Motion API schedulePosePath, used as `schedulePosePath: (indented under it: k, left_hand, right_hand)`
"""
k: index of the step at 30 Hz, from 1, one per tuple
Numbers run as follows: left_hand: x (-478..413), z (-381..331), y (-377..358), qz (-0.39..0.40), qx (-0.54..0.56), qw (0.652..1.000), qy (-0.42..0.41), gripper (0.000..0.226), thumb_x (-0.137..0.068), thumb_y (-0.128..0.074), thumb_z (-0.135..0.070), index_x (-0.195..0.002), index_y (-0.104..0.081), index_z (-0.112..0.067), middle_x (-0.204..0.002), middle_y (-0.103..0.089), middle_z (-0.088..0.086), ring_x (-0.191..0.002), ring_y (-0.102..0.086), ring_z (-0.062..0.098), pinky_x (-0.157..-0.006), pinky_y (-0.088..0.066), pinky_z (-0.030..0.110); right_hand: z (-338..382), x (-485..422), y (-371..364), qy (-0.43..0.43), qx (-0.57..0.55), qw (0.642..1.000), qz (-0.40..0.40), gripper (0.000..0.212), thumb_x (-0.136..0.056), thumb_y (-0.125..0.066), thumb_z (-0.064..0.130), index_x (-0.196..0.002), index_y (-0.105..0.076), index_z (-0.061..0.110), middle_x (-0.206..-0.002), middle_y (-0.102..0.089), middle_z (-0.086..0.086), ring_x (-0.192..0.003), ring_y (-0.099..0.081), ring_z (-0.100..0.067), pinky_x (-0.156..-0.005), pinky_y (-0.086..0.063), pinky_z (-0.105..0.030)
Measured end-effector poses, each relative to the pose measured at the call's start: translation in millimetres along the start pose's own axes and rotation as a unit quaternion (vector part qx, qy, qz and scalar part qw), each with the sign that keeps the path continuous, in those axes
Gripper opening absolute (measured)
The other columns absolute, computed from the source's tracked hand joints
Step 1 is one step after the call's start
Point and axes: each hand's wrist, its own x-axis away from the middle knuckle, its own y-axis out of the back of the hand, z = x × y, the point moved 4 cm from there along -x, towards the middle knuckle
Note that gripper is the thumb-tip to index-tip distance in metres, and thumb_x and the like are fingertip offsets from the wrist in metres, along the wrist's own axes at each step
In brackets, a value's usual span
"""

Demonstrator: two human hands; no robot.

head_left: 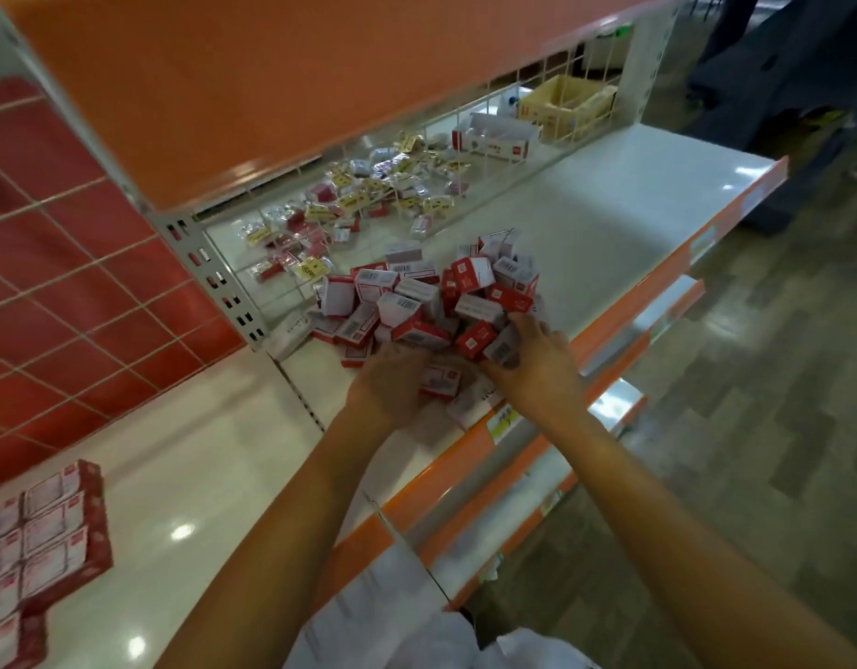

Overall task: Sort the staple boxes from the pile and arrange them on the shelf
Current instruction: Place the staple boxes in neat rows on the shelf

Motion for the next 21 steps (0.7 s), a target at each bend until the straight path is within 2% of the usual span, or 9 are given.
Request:
schedulePosePath:
  k: [4,7,11,14,15,17,19,21]
  left_hand:
    - [25,2,6,-0.062,0.071,0.995,0.04,0.058,-0.081,-0.071,-0.041,-0.125,-0.054,-0.008,-0.116,-0.057,0.019,-0.105,-0.059,0.034,-0.083,-0.05,0.037]
    - [42,4,10,-0.082,0.105,0.989,0.068,0.05,-0.082,-0.071,-0.037,-0.123,-0.056,-0.013,-0.106,-0.062,0.017,-0.095,-0.062,0.035,-0.077,-0.048,0.037]
    - [61,3,16,-0.12,0.15,0.975,0.107,0.033,-0.084,-0.067,-0.027,-0.115,-0.061,-0.018,-0.107,-0.066,0.01,-0.099,-0.062,0.032,-0.077,-0.044,0.035]
    - [73,1,18,-0.116,0.13,0.974,0.142,0.038,-0.087,-0.066,-0.029,-0.122,-0.057,-0.019,-0.119,-0.061,0.007,-0.108,-0.057,0.028,-0.084,-0.042,0.035]
    - [78,1,17,-0.114,0.122,0.974,0.152,0.04,-0.088,-0.065,-0.032,-0.124,-0.055,-0.019,-0.119,-0.06,0.006,-0.109,-0.056,0.027,-0.083,-0.041,0.034]
    - [89,2,17,-0.114,0.121,0.972,0.167,0.039,-0.088,-0.063,-0.037,-0.122,-0.055,-0.019,-0.116,-0.06,0.005,-0.107,-0.056,0.027,-0.079,-0.039,0.034]
    - [103,4,15,-0.119,0.125,0.968,0.182,0.036,-0.088,-0.064,-0.038,-0.118,-0.056,-0.019,-0.11,-0.061,0.006,-0.102,-0.057,0.028,-0.073,-0.037,0.033]
    - [120,7,13,-0.131,0.131,0.963,0.195,0.037,-0.086,-0.066,-0.035,-0.117,-0.057,-0.018,-0.11,-0.061,0.008,-0.101,-0.058,0.029,-0.072,-0.038,0.033]
  right_hand:
    - [-1,4,3,0.006,-0.069,0.997,-0.016,0.057,-0.08,-0.067,0.045,-0.126,-0.048,0.017,-0.119,-0.057,-0.009,-0.102,-0.058,-0.028,-0.083,-0.05,-0.036]
    - [3,9,5,-0.002,-0.129,0.991,-0.029,0.058,-0.08,-0.069,0.042,-0.128,-0.047,0.019,-0.12,-0.055,-0.007,-0.101,-0.059,-0.024,-0.081,-0.053,-0.035]
    - [16,20,3,0.03,-0.186,0.982,-0.013,0.053,-0.08,-0.072,0.031,-0.126,-0.048,0.017,-0.115,-0.057,-0.003,-0.101,-0.058,-0.021,-0.078,-0.049,-0.028]
    - [31,31,3,0.075,-0.242,0.966,0.053,0.043,-0.085,-0.066,0.019,-0.125,-0.052,0.018,-0.102,-0.055,0.004,-0.085,-0.054,-0.007,-0.071,-0.04,-0.011]
    - [36,35,2,0.081,-0.25,0.962,0.079,0.038,-0.086,-0.063,0.013,-0.123,-0.055,0.017,-0.099,-0.055,0.004,-0.079,-0.051,-0.005,-0.069,-0.037,-0.011]
    - [41,43,-2,0.079,-0.272,0.951,0.126,0.032,-0.085,-0.061,0.008,-0.115,-0.059,0.018,-0.096,-0.055,0.004,-0.074,-0.049,-0.003,-0.071,-0.039,-0.02]
    - [45,52,-9,0.074,-0.307,0.931,0.182,0.032,-0.083,-0.067,0.013,-0.111,-0.056,0.022,-0.103,-0.057,-0.001,-0.084,-0.057,-0.007,-0.074,-0.047,-0.027]
    - [49,62,-17,0.06,-0.328,0.915,0.225,0.039,-0.078,-0.074,0.019,-0.109,-0.052,0.023,-0.111,-0.058,-0.002,-0.096,-0.06,-0.012,-0.082,-0.052,-0.028]
